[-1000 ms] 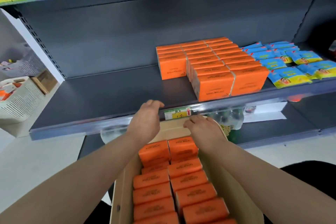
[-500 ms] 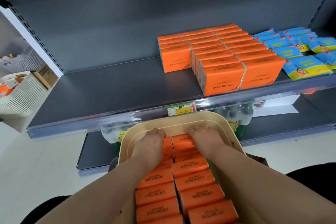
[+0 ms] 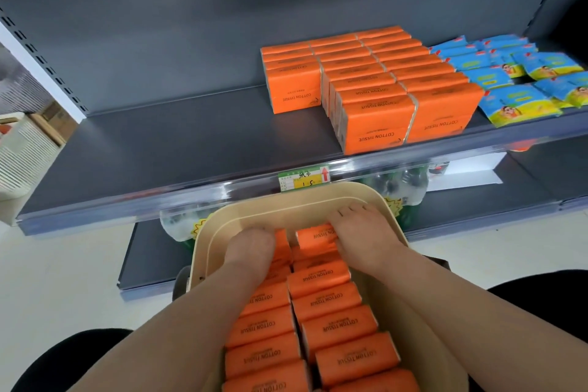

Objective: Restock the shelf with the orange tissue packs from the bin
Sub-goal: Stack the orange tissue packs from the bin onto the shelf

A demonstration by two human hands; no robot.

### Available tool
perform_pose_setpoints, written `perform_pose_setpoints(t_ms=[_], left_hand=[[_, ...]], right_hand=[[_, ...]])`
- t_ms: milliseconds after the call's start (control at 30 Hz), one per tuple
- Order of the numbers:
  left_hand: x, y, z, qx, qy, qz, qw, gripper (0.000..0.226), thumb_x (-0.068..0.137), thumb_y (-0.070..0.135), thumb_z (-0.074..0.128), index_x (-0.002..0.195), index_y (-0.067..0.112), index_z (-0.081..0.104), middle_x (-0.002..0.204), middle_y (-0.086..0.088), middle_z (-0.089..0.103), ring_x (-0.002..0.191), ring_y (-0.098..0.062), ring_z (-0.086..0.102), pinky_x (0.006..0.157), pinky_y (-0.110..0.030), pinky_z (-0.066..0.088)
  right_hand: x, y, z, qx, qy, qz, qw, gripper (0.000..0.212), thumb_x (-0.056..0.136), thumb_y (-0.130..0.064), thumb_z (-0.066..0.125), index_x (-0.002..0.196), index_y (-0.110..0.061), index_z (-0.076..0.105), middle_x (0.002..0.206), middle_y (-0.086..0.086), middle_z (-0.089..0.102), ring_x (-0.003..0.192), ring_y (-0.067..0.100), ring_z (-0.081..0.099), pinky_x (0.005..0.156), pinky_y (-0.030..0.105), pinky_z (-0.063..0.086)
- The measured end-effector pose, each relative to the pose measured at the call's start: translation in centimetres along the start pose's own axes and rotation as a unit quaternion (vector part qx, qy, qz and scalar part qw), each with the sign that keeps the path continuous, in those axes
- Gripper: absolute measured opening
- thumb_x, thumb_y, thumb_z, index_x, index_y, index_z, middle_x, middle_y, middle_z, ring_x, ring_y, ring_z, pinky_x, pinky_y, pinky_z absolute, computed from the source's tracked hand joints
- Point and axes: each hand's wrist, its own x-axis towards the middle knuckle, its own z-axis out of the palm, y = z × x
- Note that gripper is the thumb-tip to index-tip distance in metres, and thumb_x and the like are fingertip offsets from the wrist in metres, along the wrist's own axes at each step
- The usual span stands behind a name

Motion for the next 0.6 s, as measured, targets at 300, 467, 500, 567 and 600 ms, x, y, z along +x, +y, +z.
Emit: perform_pose_setpoints(t_ms=[300, 467, 500, 567, 600], left_hand=[[0.1, 2.0, -0.8, 0.028, -0.013, 0.019, 0.999, 0.027, 0.088, 0.023, 0.057, 0.115, 0.017, 0.061, 0.120, -0.004, 0.058, 0.113, -0.022, 0.055, 0.087, -0.034, 0.050], [-0.7, 1.7, -4.2, -0.022, 0.028, 0.027, 0.999, 0.038, 0.078, 0.030, 0.057, 0.115, 0.019, 0.051, 0.111, -0.001, 0.061, 0.103, -0.023, 0.058, 0.077, -0.033, 0.048], [-0.8, 1.5, -4.9, -0.037, 0.037, 0.026, 0.998, 0.038, 0.078, 0.031, 0.056, 0.113, 0.018, 0.050, 0.108, 0.000, 0.063, 0.100, -0.023, 0.061, 0.076, -0.033, 0.048], [-1.2, 1.3, -6.5, -0.061, 0.052, 0.028, 0.996, 0.040, 0.078, 0.038, 0.055, 0.110, 0.016, 0.046, 0.105, -0.001, 0.063, 0.099, -0.026, 0.062, 0.075, -0.034, 0.047], [-1.4, 1.1, -7.3, -0.069, 0.066, 0.025, 0.995, 0.040, 0.078, 0.039, 0.055, 0.109, 0.016, 0.044, 0.105, -0.002, 0.063, 0.099, -0.027, 0.062, 0.074, -0.034, 0.046]], right_hand=[[-2.2, 1.0, -1.3, 0.004, -0.009, 0.004, 1.000, 0.049, 0.084, -0.028, 0.025, 0.122, -0.025, 0.055, 0.109, 0.002, 0.061, 0.104, 0.026, 0.054, 0.094, 0.038, 0.038], [-2.0, 1.1, -3.0, 0.002, 0.008, 0.018, 1.000, 0.036, 0.084, -0.017, 0.047, 0.120, -0.020, 0.052, 0.112, 0.002, 0.059, 0.106, 0.023, 0.051, 0.092, 0.033, 0.037], [-2.1, 1.1, -3.3, 0.005, 0.014, 0.021, 1.000, 0.036, 0.083, -0.016, 0.048, 0.119, -0.019, 0.052, 0.113, 0.001, 0.058, 0.106, 0.022, 0.051, 0.092, 0.032, 0.037], [-2.4, 1.0, -4.2, 0.010, 0.023, 0.032, 0.999, 0.038, 0.081, -0.015, 0.049, 0.119, -0.019, 0.052, 0.115, 0.000, 0.058, 0.107, 0.021, 0.050, 0.091, 0.031, 0.037], [-2.5, 1.0, -4.6, 0.008, 0.031, 0.036, 0.999, 0.039, 0.081, -0.014, 0.049, 0.119, -0.020, 0.052, 0.115, 0.000, 0.058, 0.108, 0.022, 0.051, 0.091, 0.032, 0.037]])
